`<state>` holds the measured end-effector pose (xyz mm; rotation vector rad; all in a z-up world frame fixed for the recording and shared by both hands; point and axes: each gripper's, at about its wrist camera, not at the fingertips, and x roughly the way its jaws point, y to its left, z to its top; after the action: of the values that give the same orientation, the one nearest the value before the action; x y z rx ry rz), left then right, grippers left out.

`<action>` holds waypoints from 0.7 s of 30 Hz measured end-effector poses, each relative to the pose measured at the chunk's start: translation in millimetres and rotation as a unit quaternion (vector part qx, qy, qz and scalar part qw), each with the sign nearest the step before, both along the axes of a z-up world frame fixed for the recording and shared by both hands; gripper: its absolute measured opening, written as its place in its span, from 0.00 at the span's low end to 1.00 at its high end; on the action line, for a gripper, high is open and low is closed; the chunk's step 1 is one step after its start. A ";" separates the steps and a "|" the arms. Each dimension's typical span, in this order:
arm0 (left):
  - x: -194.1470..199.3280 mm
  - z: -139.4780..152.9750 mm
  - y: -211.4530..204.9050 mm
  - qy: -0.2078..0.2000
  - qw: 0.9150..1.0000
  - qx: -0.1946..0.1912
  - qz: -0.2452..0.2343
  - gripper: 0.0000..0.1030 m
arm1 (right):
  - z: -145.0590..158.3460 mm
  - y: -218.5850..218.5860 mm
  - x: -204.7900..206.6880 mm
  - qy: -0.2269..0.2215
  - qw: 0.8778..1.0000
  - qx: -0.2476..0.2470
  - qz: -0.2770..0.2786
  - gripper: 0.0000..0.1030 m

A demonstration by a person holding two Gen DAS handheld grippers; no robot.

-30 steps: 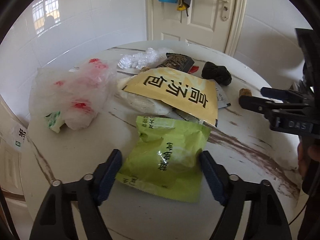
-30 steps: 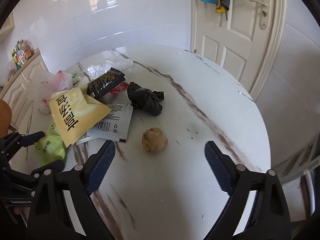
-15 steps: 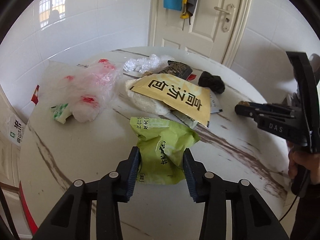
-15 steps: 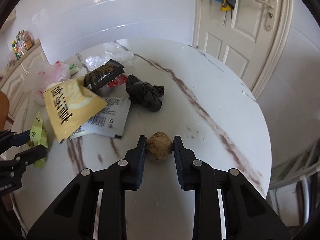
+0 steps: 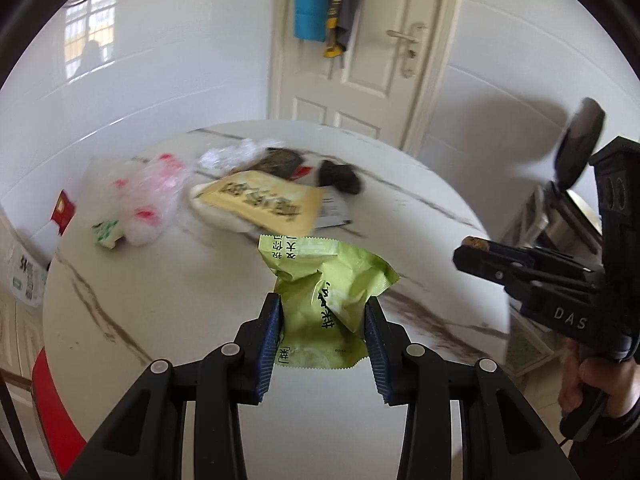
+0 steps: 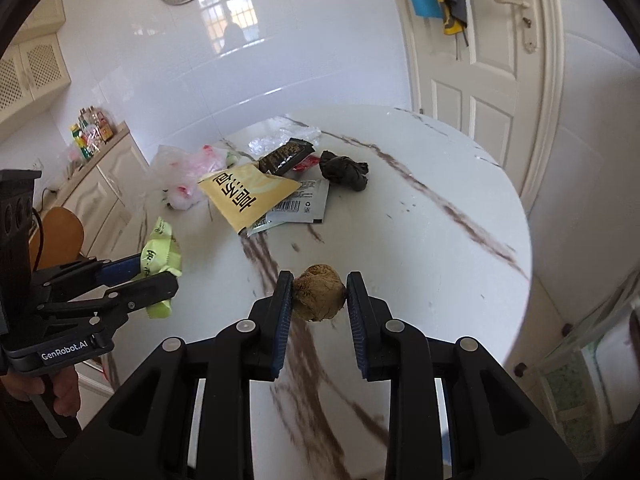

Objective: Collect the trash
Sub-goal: 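Carry bread ball and green bag over the blue bin and release both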

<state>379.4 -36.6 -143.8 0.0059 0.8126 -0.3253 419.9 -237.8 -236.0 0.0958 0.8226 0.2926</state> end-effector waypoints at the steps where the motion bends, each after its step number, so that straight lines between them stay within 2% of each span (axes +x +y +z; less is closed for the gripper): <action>1: -5.9 3.0 -12.1 -0.003 1.000 0.000 -0.012 0.35 | 2.1 -5.7 -7.8 -0.003 1.000 0.005 -0.003 0.24; 7: -28.4 8.4 -89.9 -0.004 0.995 0.002 -0.097 0.35 | 15.4 -64.1 -62.5 -0.023 0.998 0.012 -0.052 0.25; 11: -37.1 2.0 -154.5 0.008 0.987 0.003 -0.162 0.36 | 16.3 -115.3 -102.1 -0.024 0.994 0.002 -0.103 0.25; 16: -34.5 -27.3 -228.8 0.045 0.972 0.015 -0.232 0.36 | 2.8 -183.3 -142.6 -0.006 0.984 -0.003 -0.176 0.25; 21: -3.8 -72.1 -276.3 0.101 0.959 0.033 -0.263 0.36 | -32.5 -234.6 -157.6 0.040 0.972 0.004 -0.232 0.25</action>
<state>375.6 -312.9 -215.9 0.2586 1.0191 -0.8119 262.3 -472.4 -268.4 0.3032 0.8527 -0.1501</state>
